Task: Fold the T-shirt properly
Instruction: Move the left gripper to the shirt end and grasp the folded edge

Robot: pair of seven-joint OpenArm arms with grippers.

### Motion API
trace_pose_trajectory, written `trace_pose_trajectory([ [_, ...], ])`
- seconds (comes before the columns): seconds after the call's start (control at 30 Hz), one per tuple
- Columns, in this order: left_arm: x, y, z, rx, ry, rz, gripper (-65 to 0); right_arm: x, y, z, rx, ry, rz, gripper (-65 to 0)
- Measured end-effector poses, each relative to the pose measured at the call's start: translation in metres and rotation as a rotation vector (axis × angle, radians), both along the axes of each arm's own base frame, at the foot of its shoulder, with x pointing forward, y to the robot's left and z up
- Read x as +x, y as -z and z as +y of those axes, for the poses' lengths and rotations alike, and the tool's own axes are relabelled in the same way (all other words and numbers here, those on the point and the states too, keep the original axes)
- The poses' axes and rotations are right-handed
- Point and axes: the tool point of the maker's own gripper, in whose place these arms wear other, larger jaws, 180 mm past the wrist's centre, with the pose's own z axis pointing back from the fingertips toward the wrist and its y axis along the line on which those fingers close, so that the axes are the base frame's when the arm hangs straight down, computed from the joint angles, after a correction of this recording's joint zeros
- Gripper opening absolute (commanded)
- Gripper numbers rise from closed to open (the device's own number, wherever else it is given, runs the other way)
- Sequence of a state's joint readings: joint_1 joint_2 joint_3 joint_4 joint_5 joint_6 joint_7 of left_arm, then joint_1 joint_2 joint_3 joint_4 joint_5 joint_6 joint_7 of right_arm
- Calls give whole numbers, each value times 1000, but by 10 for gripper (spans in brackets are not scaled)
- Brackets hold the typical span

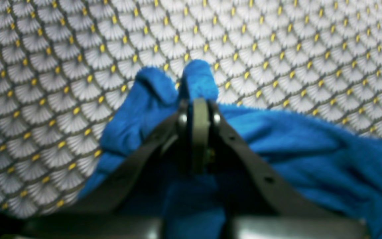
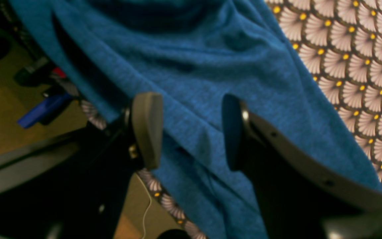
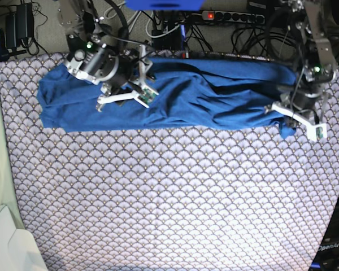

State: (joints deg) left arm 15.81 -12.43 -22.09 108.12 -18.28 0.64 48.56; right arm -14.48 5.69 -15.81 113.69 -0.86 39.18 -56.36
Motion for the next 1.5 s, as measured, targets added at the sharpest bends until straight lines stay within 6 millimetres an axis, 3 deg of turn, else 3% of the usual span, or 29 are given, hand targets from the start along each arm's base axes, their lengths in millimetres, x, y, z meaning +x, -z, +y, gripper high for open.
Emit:
trace_pose_trajectory([
  [0.17, -22, 13, 11, 9, -28, 54, -647, 0, 0, -1, -2, 0, 0, -348],
  [0.47, -29, 3, 40, 62, -48, 43, -647, 0, 0, -1, -3, 0, 2, -348],
  [0.73, -28, 3, 38, 59, -42, 43, -646, -3, 2, -1, -9, 1, 12, -348],
  [1.03, -36, 27, 43, 34, -63, 108, -641, -3, 2, -1, -9, 2, 13, -348],
  [1.1, -37, 29, 44, 34, -62, 116, -598, -3, 2, -1, -9, 1, 13, -348],
  [1.3, -35, 30, 39, 37, -34, 119, -308, -3, 3, -1, -9, 2, 13, -348],
  [1.5, -35, 29, 41, 41, -40, 117, -286, -3, 3, -1, -9, 1, 13, -348],
])
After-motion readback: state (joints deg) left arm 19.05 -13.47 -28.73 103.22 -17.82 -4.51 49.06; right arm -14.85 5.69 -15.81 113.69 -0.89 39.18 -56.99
